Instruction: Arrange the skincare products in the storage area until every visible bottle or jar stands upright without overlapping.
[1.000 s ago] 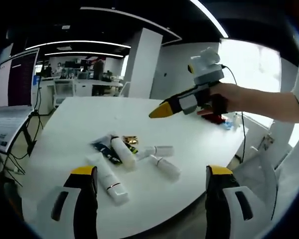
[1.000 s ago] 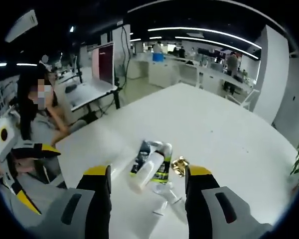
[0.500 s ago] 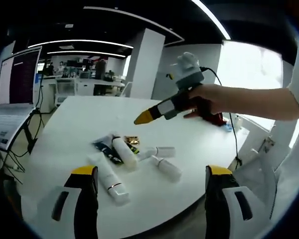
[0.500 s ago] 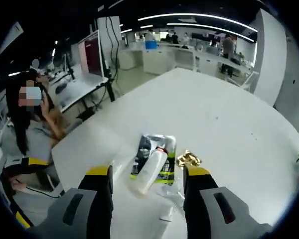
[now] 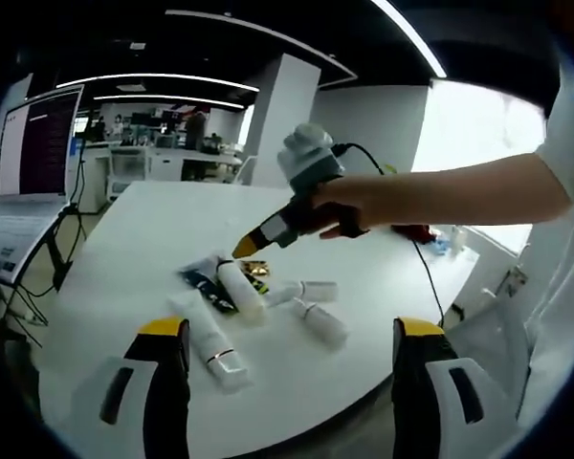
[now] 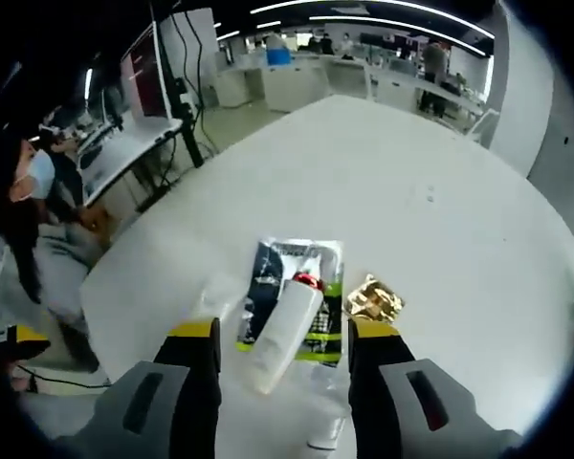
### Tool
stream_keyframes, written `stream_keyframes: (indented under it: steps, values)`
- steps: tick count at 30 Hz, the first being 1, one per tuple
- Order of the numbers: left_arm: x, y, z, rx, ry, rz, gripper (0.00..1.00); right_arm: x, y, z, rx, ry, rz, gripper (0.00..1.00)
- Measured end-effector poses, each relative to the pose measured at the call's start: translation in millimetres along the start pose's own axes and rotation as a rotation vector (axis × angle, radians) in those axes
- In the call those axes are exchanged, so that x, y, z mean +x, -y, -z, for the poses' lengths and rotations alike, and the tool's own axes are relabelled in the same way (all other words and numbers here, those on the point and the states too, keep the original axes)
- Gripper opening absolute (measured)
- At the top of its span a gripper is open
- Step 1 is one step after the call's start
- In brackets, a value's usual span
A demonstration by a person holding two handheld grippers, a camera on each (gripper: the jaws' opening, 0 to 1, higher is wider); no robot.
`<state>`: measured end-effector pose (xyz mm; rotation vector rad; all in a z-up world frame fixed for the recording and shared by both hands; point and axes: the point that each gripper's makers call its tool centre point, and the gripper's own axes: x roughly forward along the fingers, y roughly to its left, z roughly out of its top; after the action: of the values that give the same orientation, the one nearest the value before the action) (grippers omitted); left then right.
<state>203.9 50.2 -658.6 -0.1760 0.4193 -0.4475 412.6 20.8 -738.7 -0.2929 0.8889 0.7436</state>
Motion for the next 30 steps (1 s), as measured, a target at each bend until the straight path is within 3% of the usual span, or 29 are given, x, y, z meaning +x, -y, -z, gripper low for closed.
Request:
stream_keyframes:
  steps: [3,10,12,18,24,30]
  values:
    - [0,-2.9,-0.1,-0.015,0.001,-0.003,0.80,4,-4,5.8,0.004,-0.017,0.002,0.53]
    - [-1,-5.6,0.5,-0.041,0.001,-0.006,0.78,40,2,7.7,0.027,-0.063,0.016,0.51]
    - [0,-5.3,1.0,-0.047,-0.001,-0.004,0.78,34,5,10.5,0.035,-0.070,0.022,0.50]
    - [0,-7.1,1.4,-0.075,-0.003,0.001,0.78,49,10,15.0,0.063,-0.097,0.052,0.48]
    - [1,-12.1,3.1,-0.112,-0.006,0.000,0.77,78,18,16.1,0.061,-0.132,0.073,0.47]
    - [1,-11.9,4.0,-0.141,-0.008,0.005,0.77,85,16,20.4,0.040,-0.152,0.075,0.46]
